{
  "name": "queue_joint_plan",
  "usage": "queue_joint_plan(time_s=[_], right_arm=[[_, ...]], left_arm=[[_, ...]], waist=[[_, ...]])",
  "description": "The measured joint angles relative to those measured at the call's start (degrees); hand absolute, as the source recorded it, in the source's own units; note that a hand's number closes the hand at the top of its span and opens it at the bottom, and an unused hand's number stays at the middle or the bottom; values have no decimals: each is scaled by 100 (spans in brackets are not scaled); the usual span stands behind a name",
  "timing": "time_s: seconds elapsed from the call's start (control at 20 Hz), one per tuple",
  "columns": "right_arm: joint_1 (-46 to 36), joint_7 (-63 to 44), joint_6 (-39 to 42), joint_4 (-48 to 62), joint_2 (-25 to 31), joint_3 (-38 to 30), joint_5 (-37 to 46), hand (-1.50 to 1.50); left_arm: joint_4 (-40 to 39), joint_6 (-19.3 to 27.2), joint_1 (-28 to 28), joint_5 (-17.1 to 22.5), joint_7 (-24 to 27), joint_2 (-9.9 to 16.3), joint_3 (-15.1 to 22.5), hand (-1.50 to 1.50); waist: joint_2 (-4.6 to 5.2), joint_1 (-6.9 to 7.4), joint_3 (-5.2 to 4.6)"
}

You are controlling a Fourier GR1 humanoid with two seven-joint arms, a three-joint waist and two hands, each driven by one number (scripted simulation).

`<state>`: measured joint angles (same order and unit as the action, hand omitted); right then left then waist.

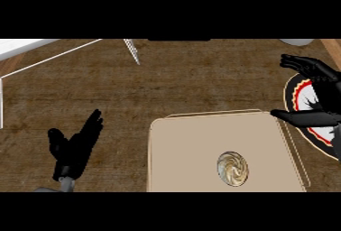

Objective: Pick the cupcake from the tray and place it in the plate

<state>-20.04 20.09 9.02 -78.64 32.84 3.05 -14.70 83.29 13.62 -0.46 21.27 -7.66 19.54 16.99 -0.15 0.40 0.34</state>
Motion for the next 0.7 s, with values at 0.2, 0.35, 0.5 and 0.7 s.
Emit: queue_joint_plan(time_s=[0.2, 0.35, 0.5, 0.7], right_arm=[[6, -141, 425, -243, 374, 1, 158, -150], [-43, -231, 844, -320, 851, 235, 543, -150], [-116, -426, 1264, -494, 1299, 483, 885, -150], [34, -823, 1469, -1098, 1510, 842, 1326, -150]], left_arm=[[-74, -1, -13, -105, 89, -146, -14, 0], [-68, -6, -17, -137, 109, -165, -19, 0], [-84, 8, -35, -172, 82, -188, -22, 0], [-48, -1, -11, -193, 26, -210, -49, 0]], waist=[[-23, -36, 8], [-20, -28, 5], [-22, -37, 1], [-31, -63, -3]])
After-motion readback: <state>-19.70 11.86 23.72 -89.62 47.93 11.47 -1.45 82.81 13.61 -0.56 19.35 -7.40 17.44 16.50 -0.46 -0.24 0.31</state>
